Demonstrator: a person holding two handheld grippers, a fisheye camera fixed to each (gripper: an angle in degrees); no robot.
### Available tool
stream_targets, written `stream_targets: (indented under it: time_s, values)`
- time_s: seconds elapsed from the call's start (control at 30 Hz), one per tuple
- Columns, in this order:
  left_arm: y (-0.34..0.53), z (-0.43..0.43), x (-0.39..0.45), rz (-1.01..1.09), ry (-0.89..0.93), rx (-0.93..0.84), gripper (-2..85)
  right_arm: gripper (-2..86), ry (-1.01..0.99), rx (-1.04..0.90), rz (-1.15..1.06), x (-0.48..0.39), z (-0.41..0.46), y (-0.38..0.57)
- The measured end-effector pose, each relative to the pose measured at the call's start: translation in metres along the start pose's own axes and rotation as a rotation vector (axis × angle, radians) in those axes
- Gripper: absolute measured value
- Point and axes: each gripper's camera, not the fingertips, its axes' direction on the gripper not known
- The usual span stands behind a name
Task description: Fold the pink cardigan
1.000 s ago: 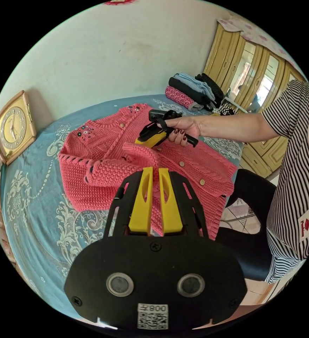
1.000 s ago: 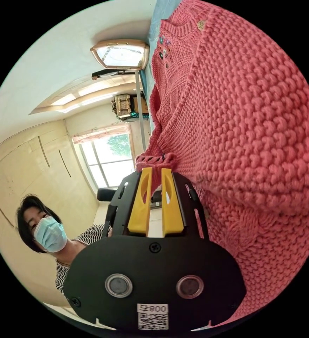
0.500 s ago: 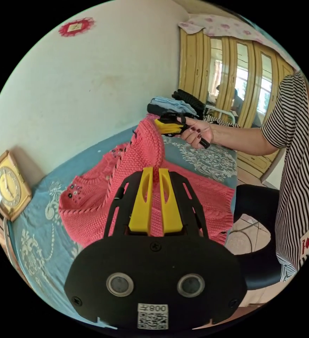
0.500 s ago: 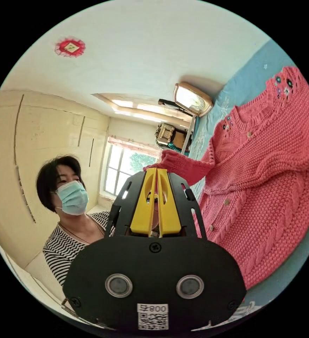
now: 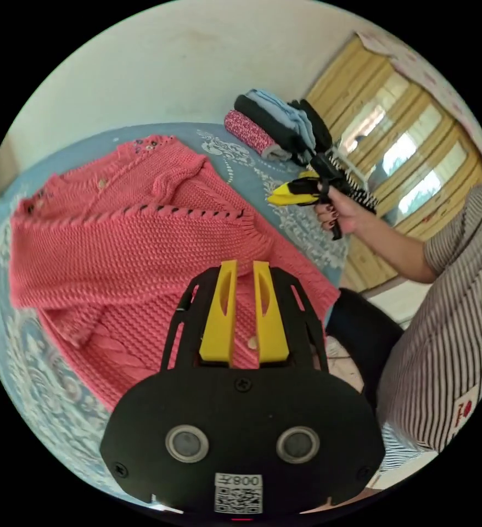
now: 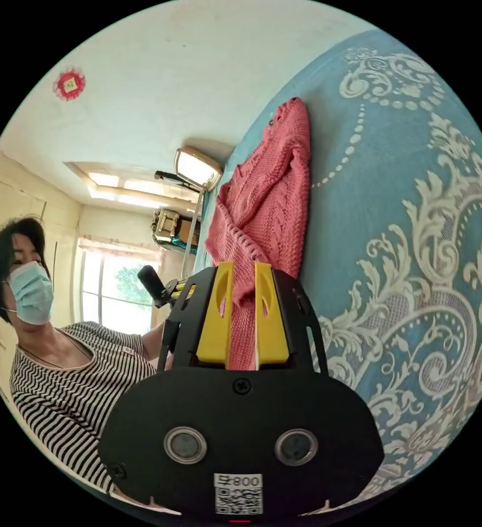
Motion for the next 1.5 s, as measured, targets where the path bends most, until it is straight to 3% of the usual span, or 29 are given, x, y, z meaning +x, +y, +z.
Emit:
stream_targets:
  time_s: [0.17, 0.37, 0.63, 0.83, 1.13, 1.3, 1.5]
  values:
    - [0.024, 0.007, -0.050, -0.430, 0.137, 0.141, 6.3, 8.9, 0.273, -0.225, -0.242, -0.063, 0.061, -0.031]
    - [0.029, 0.023, -0.090, -0.650, 0.278, 0.238, 2.2, 6.4, 0.521, -0.353, -0.357, -0.092, 0.103, -0.027]
    - [0.022, 0.022, -0.102, -0.649, 0.327, 0.281, 1.1, 3.0, 0.525, -0.397, -0.379, -0.118, 0.104, -0.025]
    - [0.032, 0.006, -0.103, -0.682, 0.234, 0.299, 5.4, 6.2, 0.526, -0.261, -0.432, -0.145, 0.086, -0.014]
    - [0.011, 0.010, -0.117, -0.677, 0.293, 0.338, 3.8, 5.5, 0.607, -0.444, -0.464, -0.155, 0.120, -0.013]
    - [-0.023, -0.005, -0.101, -0.535, 0.318, 0.430, 3.1, 3.9, 0.627, -0.285, -0.544, -0.198, 0.065, -0.028]
    - [-0.052, 0.032, -0.113, -0.535, 0.268, 0.277, 2.8, 4.1, 0.695, -0.242, -0.483, -0.168, 0.045, -0.048]
